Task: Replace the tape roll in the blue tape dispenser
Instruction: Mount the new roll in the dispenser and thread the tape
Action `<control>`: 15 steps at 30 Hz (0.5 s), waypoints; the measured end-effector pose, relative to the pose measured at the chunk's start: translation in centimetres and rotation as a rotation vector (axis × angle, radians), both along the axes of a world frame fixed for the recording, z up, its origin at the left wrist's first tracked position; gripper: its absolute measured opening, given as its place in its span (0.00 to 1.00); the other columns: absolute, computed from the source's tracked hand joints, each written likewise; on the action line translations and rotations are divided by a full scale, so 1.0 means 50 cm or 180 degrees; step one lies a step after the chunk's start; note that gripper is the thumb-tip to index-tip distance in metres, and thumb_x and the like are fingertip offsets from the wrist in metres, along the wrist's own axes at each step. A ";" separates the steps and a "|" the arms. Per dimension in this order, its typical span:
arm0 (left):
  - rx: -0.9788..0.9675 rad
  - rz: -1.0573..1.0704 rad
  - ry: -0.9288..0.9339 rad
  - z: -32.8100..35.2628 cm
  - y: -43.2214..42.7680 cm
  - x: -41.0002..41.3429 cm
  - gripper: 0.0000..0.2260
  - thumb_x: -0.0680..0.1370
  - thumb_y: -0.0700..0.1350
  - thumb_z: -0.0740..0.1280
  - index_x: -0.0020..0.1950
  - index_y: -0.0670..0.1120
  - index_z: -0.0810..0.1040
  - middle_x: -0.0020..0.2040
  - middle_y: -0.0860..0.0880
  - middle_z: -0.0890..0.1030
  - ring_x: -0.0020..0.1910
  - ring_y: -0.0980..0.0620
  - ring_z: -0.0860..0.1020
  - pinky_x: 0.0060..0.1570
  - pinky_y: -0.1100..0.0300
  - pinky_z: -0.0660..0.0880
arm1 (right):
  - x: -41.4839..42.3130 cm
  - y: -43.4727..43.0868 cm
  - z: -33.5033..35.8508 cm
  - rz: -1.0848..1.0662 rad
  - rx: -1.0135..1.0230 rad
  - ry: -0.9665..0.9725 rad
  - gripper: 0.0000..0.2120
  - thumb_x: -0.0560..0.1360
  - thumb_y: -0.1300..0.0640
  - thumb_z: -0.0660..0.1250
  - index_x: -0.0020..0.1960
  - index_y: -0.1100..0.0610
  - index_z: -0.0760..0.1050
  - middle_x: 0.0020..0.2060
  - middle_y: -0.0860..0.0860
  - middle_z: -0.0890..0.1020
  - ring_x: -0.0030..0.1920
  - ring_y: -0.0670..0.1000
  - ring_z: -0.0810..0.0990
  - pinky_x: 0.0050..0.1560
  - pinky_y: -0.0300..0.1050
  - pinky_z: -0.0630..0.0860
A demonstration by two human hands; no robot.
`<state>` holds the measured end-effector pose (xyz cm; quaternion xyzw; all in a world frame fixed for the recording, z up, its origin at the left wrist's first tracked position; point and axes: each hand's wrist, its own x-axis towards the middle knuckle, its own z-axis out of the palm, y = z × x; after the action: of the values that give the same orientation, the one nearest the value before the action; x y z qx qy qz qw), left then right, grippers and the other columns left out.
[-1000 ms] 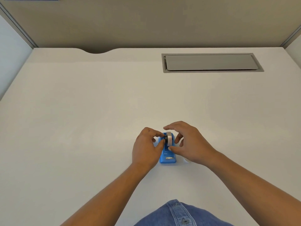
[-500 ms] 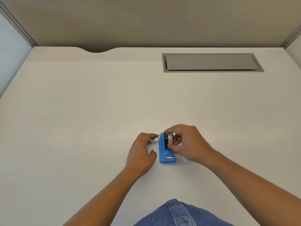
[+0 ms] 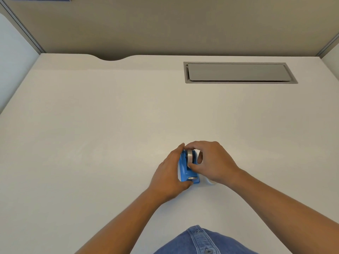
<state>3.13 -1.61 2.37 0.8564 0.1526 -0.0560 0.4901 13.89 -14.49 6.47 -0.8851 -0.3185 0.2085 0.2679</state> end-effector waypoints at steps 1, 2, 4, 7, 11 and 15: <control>-0.0020 0.0032 0.0001 0.000 -0.002 0.001 0.48 0.68 0.47 0.77 0.78 0.56 0.48 0.71 0.60 0.68 0.68 0.59 0.69 0.58 0.69 0.64 | -0.001 0.001 0.002 -0.0009 -0.0029 -0.0005 0.19 0.68 0.55 0.74 0.57 0.44 0.78 0.49 0.40 0.84 0.36 0.38 0.76 0.46 0.40 0.78; -0.0013 0.0056 0.0007 0.000 -0.003 0.001 0.50 0.68 0.48 0.77 0.78 0.57 0.46 0.70 0.60 0.70 0.66 0.58 0.71 0.57 0.68 0.66 | -0.002 0.002 0.004 -0.0025 -0.0063 -0.0005 0.19 0.68 0.55 0.74 0.57 0.44 0.78 0.48 0.40 0.84 0.36 0.39 0.76 0.45 0.42 0.79; 0.0037 0.0068 0.0024 -0.001 -0.003 0.001 0.51 0.67 0.49 0.77 0.78 0.58 0.44 0.70 0.60 0.71 0.65 0.56 0.73 0.54 0.67 0.66 | -0.002 0.003 0.007 -0.0086 -0.0128 0.0001 0.18 0.67 0.54 0.74 0.55 0.44 0.77 0.43 0.40 0.82 0.36 0.43 0.77 0.44 0.44 0.80; 0.0070 0.0073 0.0043 -0.001 -0.001 0.003 0.51 0.67 0.50 0.78 0.78 0.57 0.45 0.71 0.59 0.70 0.66 0.56 0.72 0.54 0.67 0.65 | -0.002 0.003 0.008 -0.0117 -0.0201 -0.0008 0.17 0.67 0.54 0.75 0.54 0.44 0.77 0.35 0.38 0.77 0.35 0.45 0.77 0.40 0.42 0.78; 0.0090 0.0053 0.0032 -0.007 0.000 0.004 0.52 0.66 0.52 0.78 0.78 0.57 0.45 0.72 0.59 0.69 0.68 0.56 0.71 0.57 0.66 0.65 | -0.003 0.000 0.007 -0.0115 -0.0252 -0.0045 0.15 0.68 0.54 0.76 0.52 0.45 0.78 0.30 0.38 0.74 0.36 0.47 0.79 0.38 0.44 0.78; 0.0105 0.0063 0.0049 -0.012 0.001 0.004 0.51 0.66 0.52 0.78 0.78 0.57 0.46 0.73 0.59 0.68 0.69 0.56 0.70 0.59 0.66 0.64 | -0.003 0.000 0.000 -0.0111 -0.0300 -0.0040 0.12 0.68 0.55 0.76 0.49 0.46 0.78 0.32 0.42 0.78 0.36 0.50 0.80 0.39 0.48 0.80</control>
<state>3.34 -1.54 1.76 0.8624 0.1657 -0.0553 0.4752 13.76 -14.50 6.45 -0.9034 -0.2945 0.2129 0.2275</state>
